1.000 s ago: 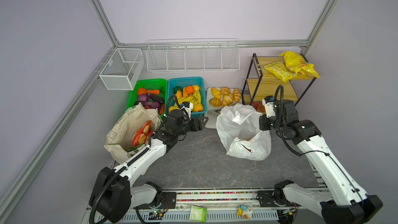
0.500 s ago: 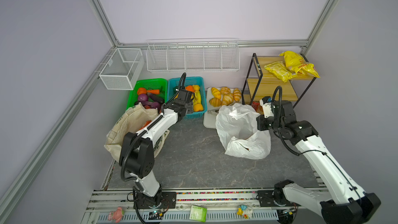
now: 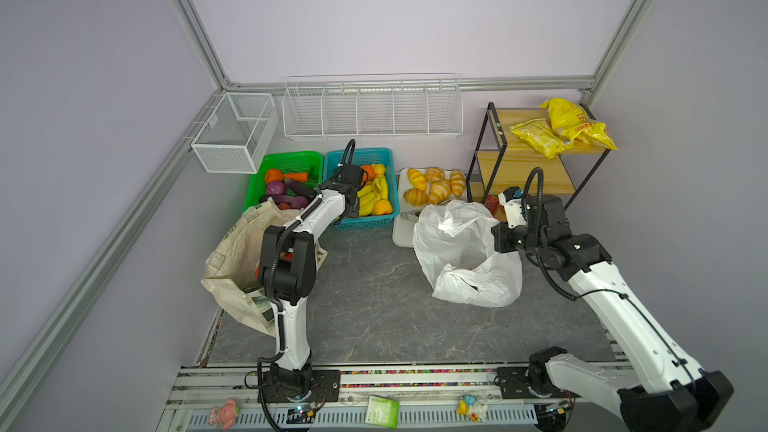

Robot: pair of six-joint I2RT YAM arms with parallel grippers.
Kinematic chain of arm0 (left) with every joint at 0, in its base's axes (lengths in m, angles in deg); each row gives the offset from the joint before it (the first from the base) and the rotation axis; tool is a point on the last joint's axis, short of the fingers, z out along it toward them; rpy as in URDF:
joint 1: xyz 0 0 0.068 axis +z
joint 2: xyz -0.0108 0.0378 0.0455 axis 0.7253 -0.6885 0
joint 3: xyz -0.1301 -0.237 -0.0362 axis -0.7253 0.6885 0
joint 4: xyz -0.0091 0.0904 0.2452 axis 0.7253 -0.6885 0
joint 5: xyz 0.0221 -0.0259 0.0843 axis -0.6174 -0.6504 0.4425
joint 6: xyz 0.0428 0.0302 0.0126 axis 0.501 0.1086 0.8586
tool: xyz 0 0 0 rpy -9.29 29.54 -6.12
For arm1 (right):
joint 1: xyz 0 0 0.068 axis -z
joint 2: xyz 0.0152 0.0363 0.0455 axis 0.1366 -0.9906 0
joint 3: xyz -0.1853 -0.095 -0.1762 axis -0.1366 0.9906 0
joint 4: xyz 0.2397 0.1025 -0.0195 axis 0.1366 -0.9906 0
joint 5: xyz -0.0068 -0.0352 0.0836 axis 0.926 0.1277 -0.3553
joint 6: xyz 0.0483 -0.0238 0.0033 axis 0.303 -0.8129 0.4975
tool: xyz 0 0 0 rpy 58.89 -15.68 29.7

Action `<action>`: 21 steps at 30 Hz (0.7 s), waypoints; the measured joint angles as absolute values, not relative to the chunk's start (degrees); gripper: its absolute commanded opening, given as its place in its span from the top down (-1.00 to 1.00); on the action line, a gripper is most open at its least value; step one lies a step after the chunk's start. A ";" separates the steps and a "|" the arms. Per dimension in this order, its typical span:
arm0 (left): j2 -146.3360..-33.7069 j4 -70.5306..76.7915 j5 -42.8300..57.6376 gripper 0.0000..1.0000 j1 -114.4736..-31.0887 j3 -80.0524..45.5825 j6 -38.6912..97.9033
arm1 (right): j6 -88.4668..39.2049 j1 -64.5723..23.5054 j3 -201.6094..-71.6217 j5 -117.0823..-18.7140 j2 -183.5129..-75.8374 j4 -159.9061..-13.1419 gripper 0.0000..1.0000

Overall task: Place the mixed food into the grocery bags and tie them
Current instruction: 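Move the left gripper back to the teal basket of fruit, then grasp the yellow pear in the teal basket with the left gripper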

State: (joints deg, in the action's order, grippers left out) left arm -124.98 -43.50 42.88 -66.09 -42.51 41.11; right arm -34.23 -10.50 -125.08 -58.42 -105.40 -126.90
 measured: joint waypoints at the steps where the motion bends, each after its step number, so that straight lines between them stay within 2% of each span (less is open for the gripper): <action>1: -125.33 -43.83 42.75 -0.49 -66.09 -42.84 41.17 | -34.23 -10.50 -125.08 -58.56 -105.40 -126.88 0.87; 17: -126.24 -44.49 42.51 0.02 -65.93 -43.82 42.22 | -34.21 -10.50 -125.08 -59.01 -105.45 -126.88 0.87; 21: -123.78 -43.61 42.51 0.07 -65.96 -42.33 42.03 | -34.19 -10.50 -125.08 -59.01 -105.55 -126.88 0.88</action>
State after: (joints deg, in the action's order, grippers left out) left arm -123.78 -43.61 42.51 -65.96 -42.33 42.03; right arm -34.19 -10.50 -125.08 -59.01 -105.55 -126.88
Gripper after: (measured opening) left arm 0.579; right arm 0.065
